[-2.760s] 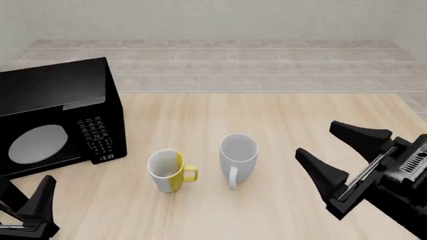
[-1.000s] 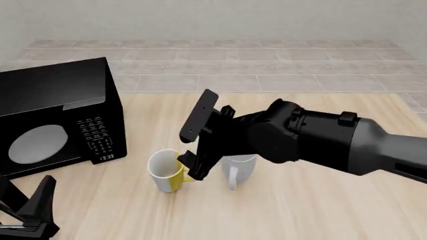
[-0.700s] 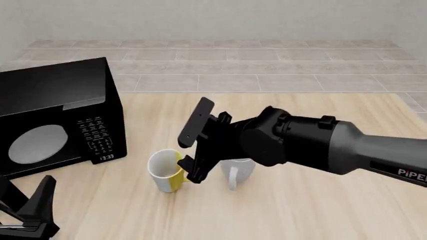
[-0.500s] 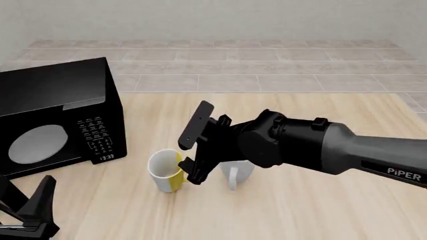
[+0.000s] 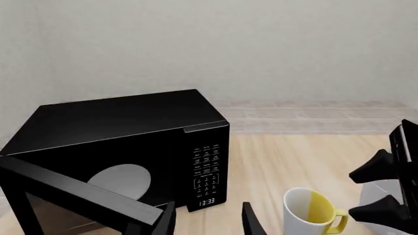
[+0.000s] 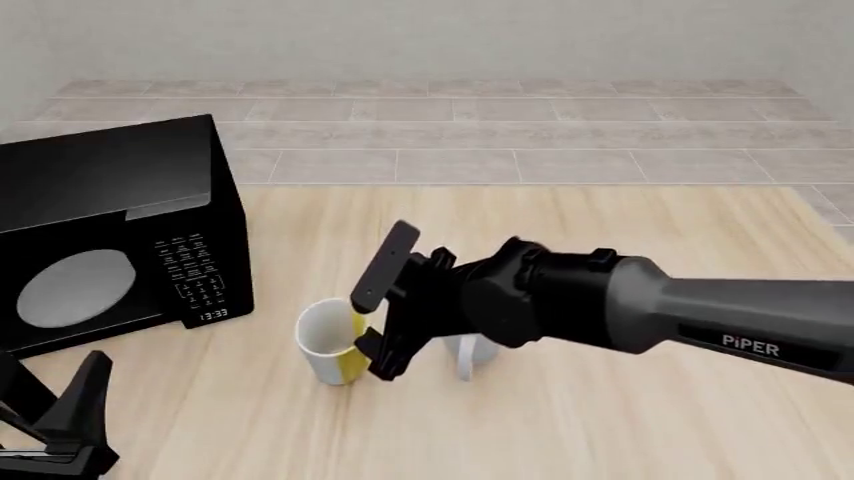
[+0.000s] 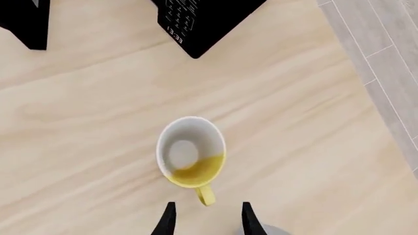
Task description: Put the yellow and white mug to the front of the white mug.
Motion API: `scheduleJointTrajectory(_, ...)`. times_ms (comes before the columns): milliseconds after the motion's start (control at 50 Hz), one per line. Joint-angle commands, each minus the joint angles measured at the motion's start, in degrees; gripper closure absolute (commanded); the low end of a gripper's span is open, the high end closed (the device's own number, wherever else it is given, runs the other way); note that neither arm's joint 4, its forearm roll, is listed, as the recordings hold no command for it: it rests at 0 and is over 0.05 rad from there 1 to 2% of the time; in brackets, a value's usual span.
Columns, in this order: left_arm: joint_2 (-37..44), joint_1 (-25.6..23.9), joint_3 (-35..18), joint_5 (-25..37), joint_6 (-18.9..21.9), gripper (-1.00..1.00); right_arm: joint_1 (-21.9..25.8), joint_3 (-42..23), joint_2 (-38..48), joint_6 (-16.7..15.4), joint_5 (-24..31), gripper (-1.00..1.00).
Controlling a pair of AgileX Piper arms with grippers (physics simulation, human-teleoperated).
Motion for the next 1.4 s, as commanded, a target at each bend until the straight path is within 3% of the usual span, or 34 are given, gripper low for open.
scheduleJointTrajectory(20, 0.0, 0.0, 0.0, 0.0, 0.0, -1.0, 0.4, 0.2, 1.3, 0.6, -0.6, -1.0)
scheduleJointTrajectory(1400, 0.0, 0.0, 0.0, 0.0, 0.0, -1.0, 0.1, -0.7, 12.3, 4.0, -3.9, -1.0)
